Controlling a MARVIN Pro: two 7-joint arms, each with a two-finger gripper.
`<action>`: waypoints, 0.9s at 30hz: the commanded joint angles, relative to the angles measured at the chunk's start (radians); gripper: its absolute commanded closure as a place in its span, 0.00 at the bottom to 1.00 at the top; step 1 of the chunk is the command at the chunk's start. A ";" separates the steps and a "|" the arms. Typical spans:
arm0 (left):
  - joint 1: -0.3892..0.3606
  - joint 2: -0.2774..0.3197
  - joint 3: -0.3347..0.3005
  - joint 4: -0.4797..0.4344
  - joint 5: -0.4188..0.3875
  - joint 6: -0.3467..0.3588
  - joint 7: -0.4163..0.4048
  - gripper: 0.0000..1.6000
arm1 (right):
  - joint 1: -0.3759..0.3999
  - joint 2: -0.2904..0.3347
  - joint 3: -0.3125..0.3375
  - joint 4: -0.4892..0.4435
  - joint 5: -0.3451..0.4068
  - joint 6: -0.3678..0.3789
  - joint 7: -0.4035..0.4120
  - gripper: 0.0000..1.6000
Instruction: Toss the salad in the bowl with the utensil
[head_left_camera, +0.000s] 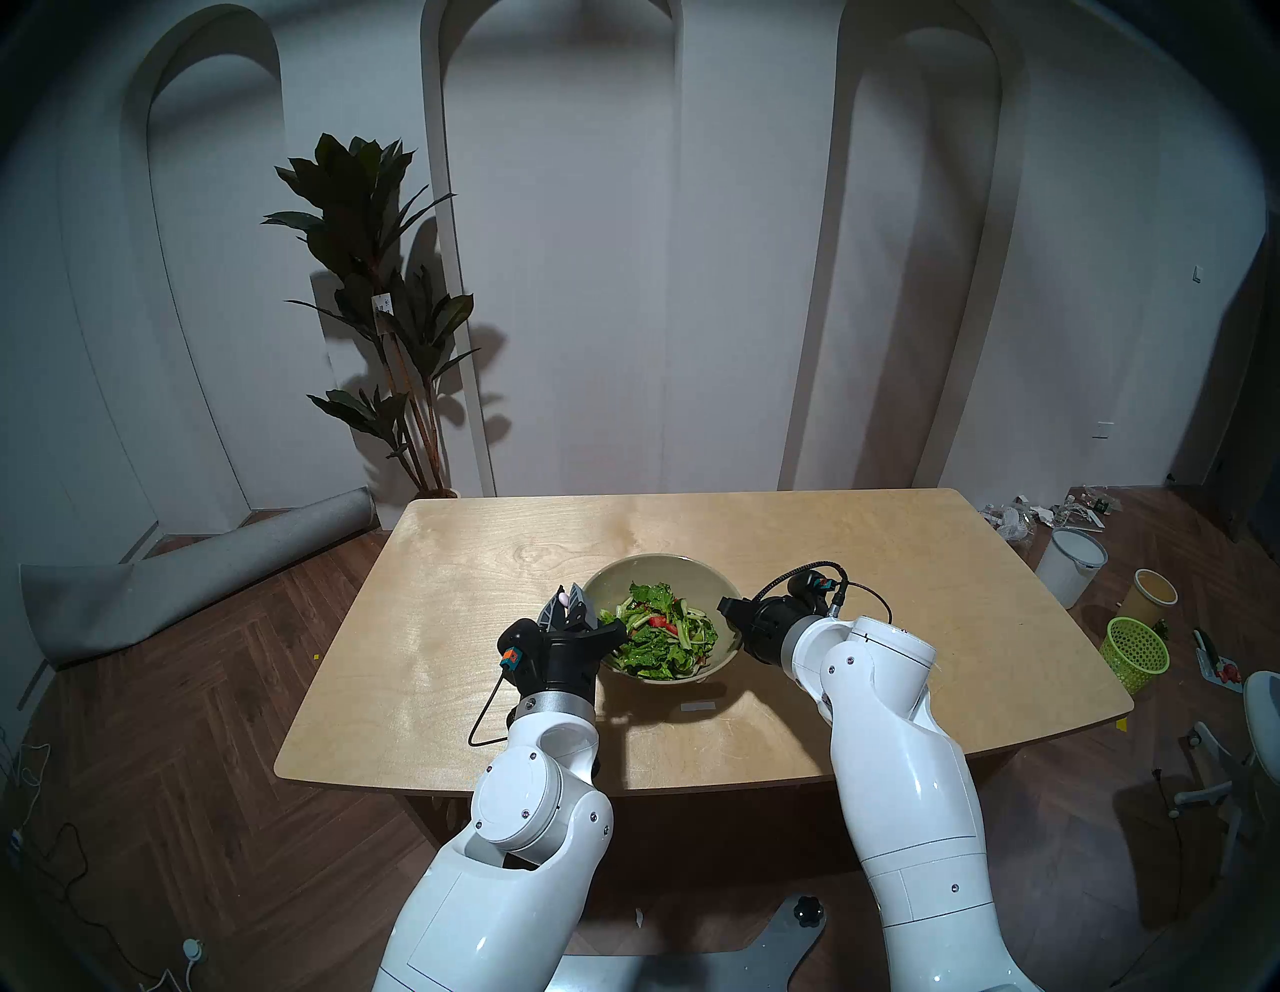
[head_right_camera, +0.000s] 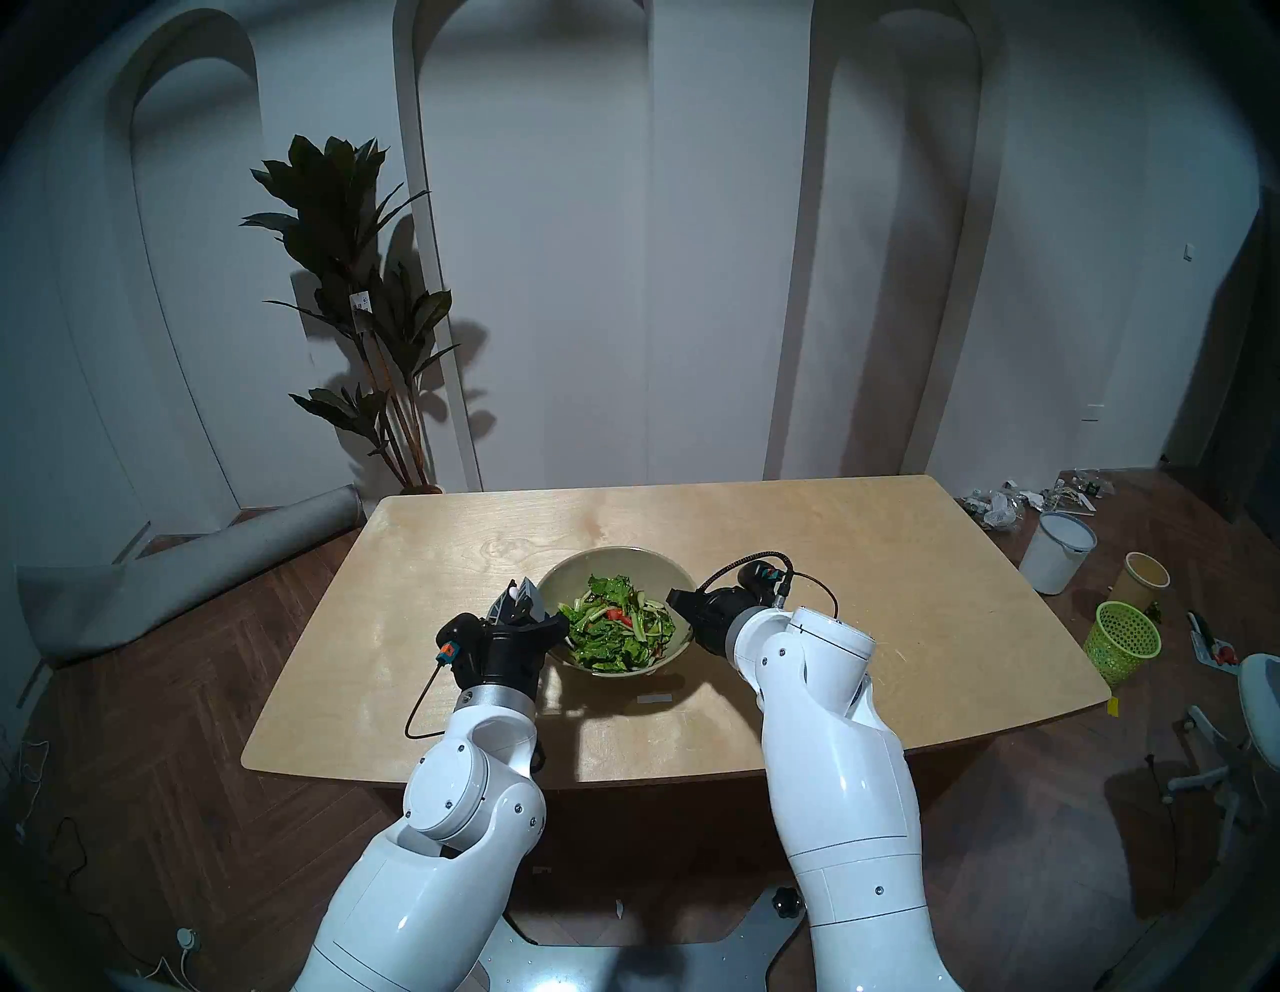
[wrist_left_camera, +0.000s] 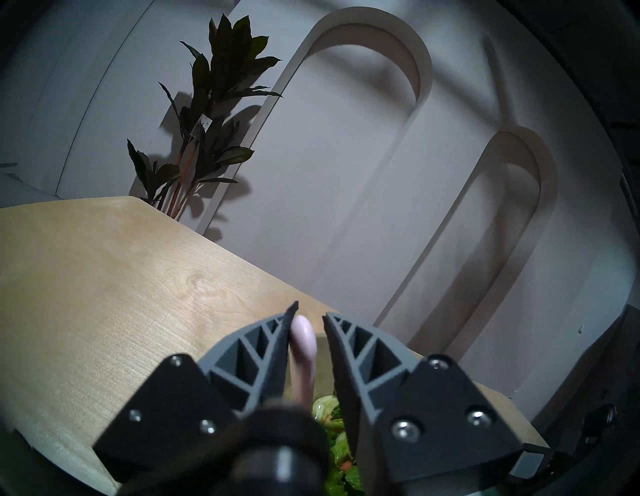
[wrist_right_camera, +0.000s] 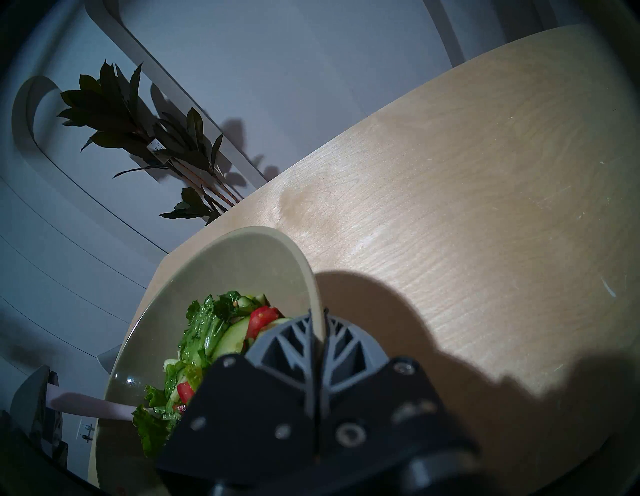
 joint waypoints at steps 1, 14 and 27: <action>-0.027 0.000 0.000 -0.010 -0.013 0.010 -0.016 0.61 | 0.008 0.000 0.002 -0.025 0.002 0.000 0.002 1.00; -0.038 0.003 0.002 0.000 -0.029 0.029 -0.020 0.60 | 0.008 0.000 0.002 -0.025 0.002 0.000 0.002 1.00; -0.049 0.020 0.021 -0.019 0.005 0.058 -0.005 1.00 | 0.008 0.000 0.001 -0.024 0.002 0.000 0.002 1.00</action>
